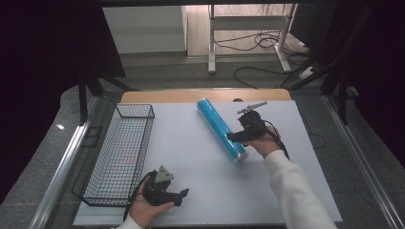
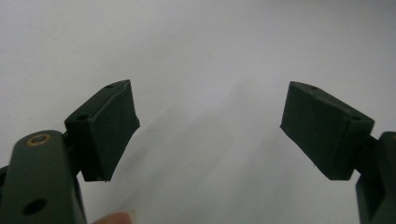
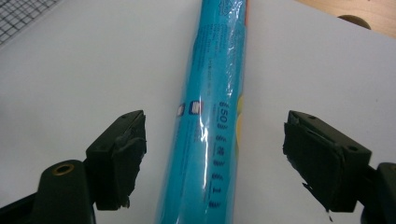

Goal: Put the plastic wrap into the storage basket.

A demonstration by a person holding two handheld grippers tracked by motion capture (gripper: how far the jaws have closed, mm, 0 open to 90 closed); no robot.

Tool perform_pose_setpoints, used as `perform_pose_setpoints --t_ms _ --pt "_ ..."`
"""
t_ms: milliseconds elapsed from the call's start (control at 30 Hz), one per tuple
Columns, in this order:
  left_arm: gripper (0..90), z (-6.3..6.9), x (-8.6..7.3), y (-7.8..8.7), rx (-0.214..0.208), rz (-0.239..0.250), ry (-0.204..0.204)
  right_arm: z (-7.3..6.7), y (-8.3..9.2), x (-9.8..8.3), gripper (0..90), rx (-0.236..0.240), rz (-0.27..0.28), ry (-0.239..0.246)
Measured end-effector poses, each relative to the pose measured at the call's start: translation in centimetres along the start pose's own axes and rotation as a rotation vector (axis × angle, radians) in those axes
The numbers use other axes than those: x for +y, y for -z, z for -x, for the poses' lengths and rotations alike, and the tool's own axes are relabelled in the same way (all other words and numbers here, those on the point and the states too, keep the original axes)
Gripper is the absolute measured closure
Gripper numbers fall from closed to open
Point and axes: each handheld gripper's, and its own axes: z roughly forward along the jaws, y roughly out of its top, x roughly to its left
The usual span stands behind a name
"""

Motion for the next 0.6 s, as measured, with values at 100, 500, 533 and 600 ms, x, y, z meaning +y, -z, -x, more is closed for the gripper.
perform_pose_setpoints --t_ms 100,500,533,600 --pt "18.2 0.0 0.0 0.1 0.001 0.006 0.006 0.2 -1.4 0.7 21.0 -0.012 -0.028 -0.015" --pt "18.2 0.0 0.0 0.2 -0.011 0.015 0.013 0.1 -6.7 2.9 20.5 -0.001 -0.165 -0.027" --pt "18.2 0.0 0.0 0.2 -0.011 0.014 0.011 0.1 -6.9 2.9 20.6 0.001 -0.171 -0.027" --pt "18.2 0.0 0.0 0.2 -0.012 0.013 0.010 0.0 -7.4 3.0 20.5 0.002 -0.186 -0.030"
